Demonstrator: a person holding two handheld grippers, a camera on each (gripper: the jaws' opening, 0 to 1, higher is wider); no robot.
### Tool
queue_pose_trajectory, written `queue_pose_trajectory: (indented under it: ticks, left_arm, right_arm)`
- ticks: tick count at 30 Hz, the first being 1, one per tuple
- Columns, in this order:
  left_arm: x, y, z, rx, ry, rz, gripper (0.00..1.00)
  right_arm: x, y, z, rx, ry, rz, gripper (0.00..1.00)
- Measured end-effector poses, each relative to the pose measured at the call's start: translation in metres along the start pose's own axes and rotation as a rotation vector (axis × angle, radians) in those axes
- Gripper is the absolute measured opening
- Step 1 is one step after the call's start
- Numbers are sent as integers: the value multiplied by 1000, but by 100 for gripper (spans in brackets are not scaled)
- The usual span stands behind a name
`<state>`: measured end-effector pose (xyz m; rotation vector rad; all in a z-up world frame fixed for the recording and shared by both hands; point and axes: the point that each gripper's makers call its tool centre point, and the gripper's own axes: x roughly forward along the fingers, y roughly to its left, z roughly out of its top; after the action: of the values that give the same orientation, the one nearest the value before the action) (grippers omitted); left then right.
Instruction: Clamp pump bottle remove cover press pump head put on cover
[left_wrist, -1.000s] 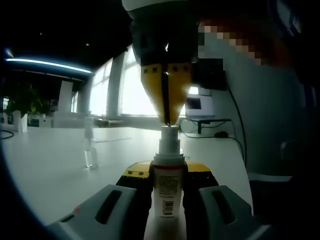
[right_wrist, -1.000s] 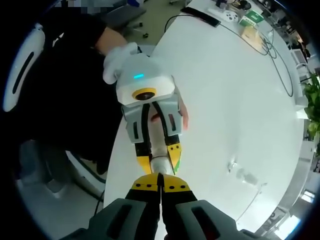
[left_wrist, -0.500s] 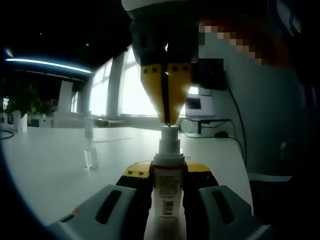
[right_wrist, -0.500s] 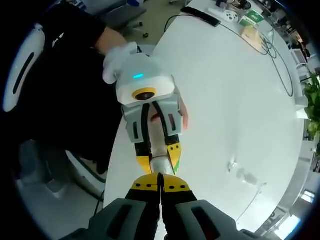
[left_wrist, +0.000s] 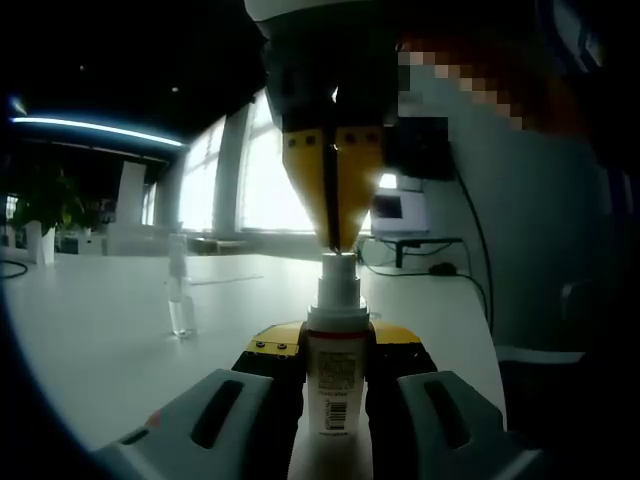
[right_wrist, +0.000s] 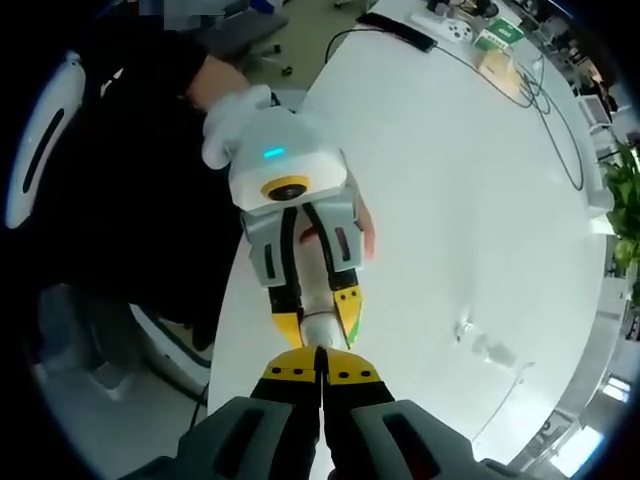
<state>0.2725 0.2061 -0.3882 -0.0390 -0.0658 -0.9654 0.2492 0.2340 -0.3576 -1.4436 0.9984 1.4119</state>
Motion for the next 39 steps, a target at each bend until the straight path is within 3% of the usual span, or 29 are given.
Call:
queue_pose_trajectory:
  ticks: [9, 39]
  left_arm:
    - [0, 0, 0, 0, 0, 1, 14]
    - [0, 0, 0, 0, 0, -1, 14]
  right_arm:
    - [5, -2, 0, 33, -6, 9, 0]
    - [-2, 0, 0, -11, 3, 6, 0]
